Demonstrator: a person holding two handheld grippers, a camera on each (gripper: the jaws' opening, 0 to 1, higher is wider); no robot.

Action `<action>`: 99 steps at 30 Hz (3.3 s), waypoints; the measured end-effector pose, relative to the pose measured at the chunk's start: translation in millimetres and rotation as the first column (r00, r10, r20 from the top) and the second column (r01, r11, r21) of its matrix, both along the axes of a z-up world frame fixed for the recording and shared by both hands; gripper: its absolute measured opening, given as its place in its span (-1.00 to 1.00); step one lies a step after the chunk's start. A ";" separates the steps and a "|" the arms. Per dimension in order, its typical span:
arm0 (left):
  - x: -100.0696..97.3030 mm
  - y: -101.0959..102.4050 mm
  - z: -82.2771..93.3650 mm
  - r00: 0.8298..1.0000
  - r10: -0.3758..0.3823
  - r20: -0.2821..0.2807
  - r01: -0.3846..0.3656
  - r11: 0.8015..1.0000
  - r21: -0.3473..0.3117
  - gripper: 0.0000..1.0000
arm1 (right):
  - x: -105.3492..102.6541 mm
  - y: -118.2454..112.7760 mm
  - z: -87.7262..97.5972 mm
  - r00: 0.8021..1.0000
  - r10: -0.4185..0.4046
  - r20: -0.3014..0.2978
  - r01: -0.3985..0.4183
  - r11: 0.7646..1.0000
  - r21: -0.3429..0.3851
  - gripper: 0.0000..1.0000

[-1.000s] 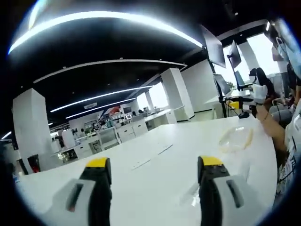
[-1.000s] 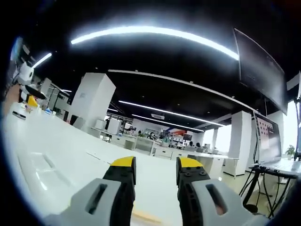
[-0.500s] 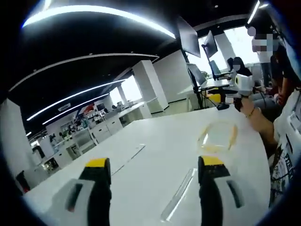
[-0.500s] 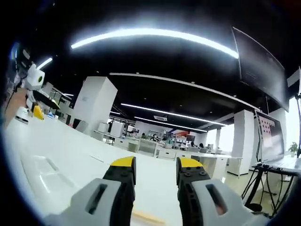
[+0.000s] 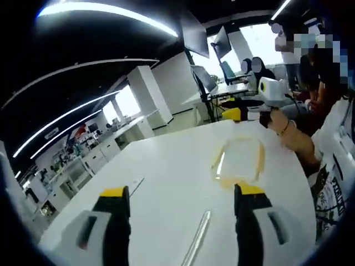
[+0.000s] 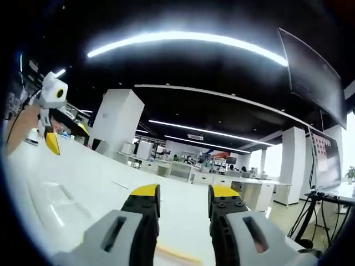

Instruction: Snap each plastic latch of the storage box into its locked position after aligning the lid with the box until every specified latch is closed and the lid sits flush.

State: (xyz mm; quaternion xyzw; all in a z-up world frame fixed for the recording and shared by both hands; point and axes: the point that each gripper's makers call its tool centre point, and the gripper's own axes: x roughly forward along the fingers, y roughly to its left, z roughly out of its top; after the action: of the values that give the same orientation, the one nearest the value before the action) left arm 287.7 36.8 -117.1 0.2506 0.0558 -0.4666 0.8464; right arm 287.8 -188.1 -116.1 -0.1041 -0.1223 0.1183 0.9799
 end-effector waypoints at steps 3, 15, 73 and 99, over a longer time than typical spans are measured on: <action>-0.3 -17.6 -1.9 0.999 -0.040 -0.019 0.040 0.999 0.018 0.54 | 0.7 -1.1 -1.1 1.000 -0.009 -0.005 0.009 1.000 -0.005 -0.33; -0.7 -67.1 -31.0 0.987 -0.139 -0.084 0.151 0.975 0.162 0.51 | 1.2 1.5 -1.3 1.000 -0.003 -0.008 0.003 1.000 -0.007 -0.33; -7.2 -122.8 -172.0 0.858 -0.173 -0.484 0.445 0.720 0.532 0.04 | 3.7 3.4 -6.2 0.999 -0.009 -0.030 0.008 0.999 -0.035 -0.33; -8.6 -127.6 -174.2 0.800 -0.214 -0.560 0.523 0.708 0.475 -0.20 | 6.6 8.1 -9.9 0.999 0.001 -0.052 -0.004 0.999 -0.042 -0.33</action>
State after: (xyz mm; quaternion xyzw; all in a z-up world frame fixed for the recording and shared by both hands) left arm 279.1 -90.7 -291.3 0.3955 0.3508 -0.6333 0.5651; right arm 294.4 -180.0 -126.0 -0.1215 -0.0946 0.1248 0.9802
